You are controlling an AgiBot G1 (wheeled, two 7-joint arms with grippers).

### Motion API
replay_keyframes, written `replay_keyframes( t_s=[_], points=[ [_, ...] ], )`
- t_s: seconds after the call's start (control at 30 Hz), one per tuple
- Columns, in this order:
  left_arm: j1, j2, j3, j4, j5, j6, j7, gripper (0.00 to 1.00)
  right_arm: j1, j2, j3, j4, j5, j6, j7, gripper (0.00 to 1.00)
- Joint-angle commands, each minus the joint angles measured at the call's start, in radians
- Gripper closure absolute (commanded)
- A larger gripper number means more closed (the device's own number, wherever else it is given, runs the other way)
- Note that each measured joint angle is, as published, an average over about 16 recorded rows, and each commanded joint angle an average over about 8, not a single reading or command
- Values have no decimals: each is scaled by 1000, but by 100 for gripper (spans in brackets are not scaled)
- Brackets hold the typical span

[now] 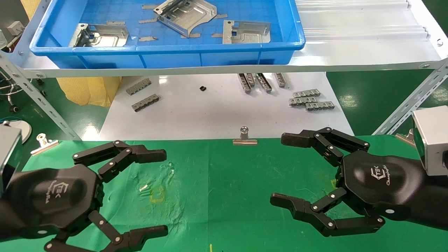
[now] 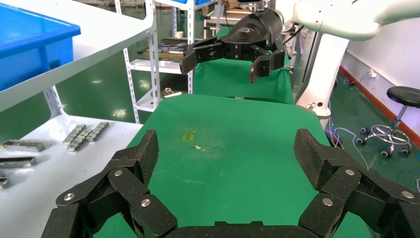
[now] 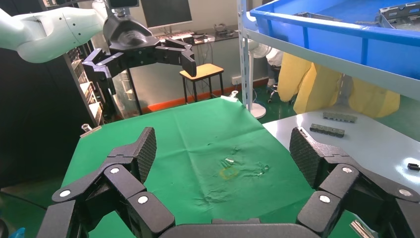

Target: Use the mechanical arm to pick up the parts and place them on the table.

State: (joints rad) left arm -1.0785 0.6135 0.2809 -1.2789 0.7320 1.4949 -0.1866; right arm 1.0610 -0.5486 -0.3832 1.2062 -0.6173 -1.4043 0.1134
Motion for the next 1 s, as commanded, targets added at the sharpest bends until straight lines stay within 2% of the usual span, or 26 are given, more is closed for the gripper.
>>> replay_keyframes(
  t_s=[0.03, 0.83, 0.87, 1.0],
  points=[
    [0, 0, 0, 0, 0, 0, 0, 0, 0, 0, 0, 0, 0, 0, 0, 0],
    [0, 0, 0, 0, 0, 0, 0, 0, 0, 0, 0, 0, 0, 0, 0, 0],
    [0, 0, 0, 0, 0, 0, 0, 0, 0, 0, 0, 0, 0, 0, 0, 7],
    [0, 0, 0, 0, 0, 0, 0, 0, 0, 0, 0, 0, 0, 0, 0, 57]
  ],
)
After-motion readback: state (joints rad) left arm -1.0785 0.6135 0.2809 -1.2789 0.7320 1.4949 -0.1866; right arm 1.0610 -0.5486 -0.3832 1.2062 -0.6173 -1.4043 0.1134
